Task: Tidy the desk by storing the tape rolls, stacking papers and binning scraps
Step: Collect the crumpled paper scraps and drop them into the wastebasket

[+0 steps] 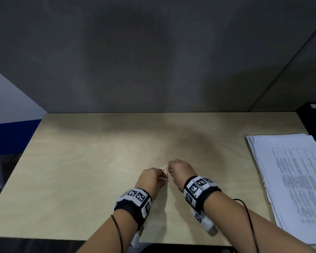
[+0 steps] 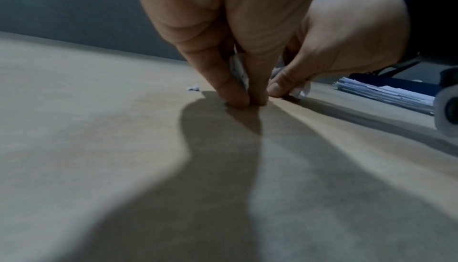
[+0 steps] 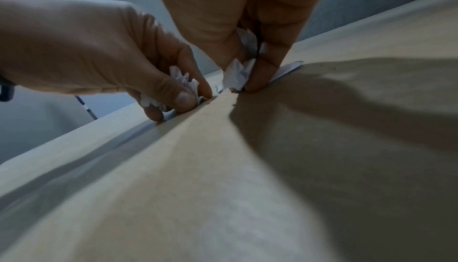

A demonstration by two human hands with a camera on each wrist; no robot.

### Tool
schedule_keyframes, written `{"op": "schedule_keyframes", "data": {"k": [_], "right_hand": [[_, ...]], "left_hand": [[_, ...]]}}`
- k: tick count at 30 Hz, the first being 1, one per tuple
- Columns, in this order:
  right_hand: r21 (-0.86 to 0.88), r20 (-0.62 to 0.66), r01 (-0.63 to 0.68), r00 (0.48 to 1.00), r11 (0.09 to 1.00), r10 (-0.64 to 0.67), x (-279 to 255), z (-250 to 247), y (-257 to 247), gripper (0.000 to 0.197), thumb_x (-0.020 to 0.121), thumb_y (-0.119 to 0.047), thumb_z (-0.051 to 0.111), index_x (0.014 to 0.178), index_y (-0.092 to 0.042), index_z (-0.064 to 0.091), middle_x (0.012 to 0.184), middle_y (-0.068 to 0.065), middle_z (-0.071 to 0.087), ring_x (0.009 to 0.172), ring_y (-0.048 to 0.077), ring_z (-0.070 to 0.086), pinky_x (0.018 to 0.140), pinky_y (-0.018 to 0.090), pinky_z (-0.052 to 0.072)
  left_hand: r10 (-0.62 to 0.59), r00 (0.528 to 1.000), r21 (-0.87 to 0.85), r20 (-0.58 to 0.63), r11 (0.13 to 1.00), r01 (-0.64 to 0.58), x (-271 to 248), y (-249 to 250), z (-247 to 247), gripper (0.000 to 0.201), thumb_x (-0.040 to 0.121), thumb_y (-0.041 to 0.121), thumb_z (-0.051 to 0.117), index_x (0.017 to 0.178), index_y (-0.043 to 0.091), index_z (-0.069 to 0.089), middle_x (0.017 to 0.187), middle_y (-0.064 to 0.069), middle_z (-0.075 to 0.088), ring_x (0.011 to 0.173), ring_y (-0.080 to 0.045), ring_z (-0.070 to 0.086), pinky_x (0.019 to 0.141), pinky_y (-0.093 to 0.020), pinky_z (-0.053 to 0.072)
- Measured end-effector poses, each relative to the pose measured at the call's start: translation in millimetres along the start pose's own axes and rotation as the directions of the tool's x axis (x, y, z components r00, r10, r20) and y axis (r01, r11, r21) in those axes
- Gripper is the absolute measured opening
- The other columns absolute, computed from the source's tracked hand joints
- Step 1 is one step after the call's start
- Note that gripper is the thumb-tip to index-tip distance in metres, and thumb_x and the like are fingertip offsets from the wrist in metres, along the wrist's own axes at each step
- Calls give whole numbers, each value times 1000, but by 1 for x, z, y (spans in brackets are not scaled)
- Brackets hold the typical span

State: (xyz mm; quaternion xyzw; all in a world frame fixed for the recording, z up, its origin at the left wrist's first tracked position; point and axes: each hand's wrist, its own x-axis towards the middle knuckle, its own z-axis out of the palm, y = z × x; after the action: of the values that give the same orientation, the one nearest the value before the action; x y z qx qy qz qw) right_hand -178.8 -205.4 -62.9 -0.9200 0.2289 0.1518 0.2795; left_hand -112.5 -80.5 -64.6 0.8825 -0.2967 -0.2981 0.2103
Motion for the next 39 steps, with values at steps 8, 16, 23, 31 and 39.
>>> {"op": "schedule_keyframes", "data": {"k": [8,16,23,31,39], "right_hand": [[128,9,5,1000,992,-6,-2,-1,1,42,85,2,48,116,-26,53,112,3,60,100,24,58,83,30,49],[54,8,-1,1000,999,1,19,7,-17,34,86,-1,54,117,-12,55,115,9,59,105,29,58,88,32,50],[-8,-26,76,997,997,-76,15,15,-20,23,86,-1,48,103,-9,61,114,8,49,103,29,53,84,30,46],[-131,-9,96,995,987,-98,20,14,-34,32,81,11,44,103,-6,61,111,12,54,107,29,51,100,39,39],[31,59,-25,998,999,23,-8,3,-13,36,79,9,38,90,-22,54,116,9,58,125,27,47,91,34,47]], "left_hand": [[44,998,159,-35,987,-38,-7,-3,6,16,91,15,53,99,9,66,98,-12,58,88,-32,60,72,-27,42],[-44,992,82,-115,995,53,-1,-19,-18,18,88,13,58,102,9,69,102,-14,61,94,-29,59,76,-27,44],[-100,985,17,-143,994,103,2,-29,-20,16,87,18,62,98,10,71,100,-13,63,93,-27,60,71,-23,40],[-85,987,-22,-139,996,83,10,-27,-20,15,85,15,64,96,12,72,100,-11,65,93,-25,61,70,-19,38],[-106,988,-46,-111,994,101,11,-17,-18,12,83,15,63,90,11,71,93,-11,65,90,-26,61,66,-20,36]]}}
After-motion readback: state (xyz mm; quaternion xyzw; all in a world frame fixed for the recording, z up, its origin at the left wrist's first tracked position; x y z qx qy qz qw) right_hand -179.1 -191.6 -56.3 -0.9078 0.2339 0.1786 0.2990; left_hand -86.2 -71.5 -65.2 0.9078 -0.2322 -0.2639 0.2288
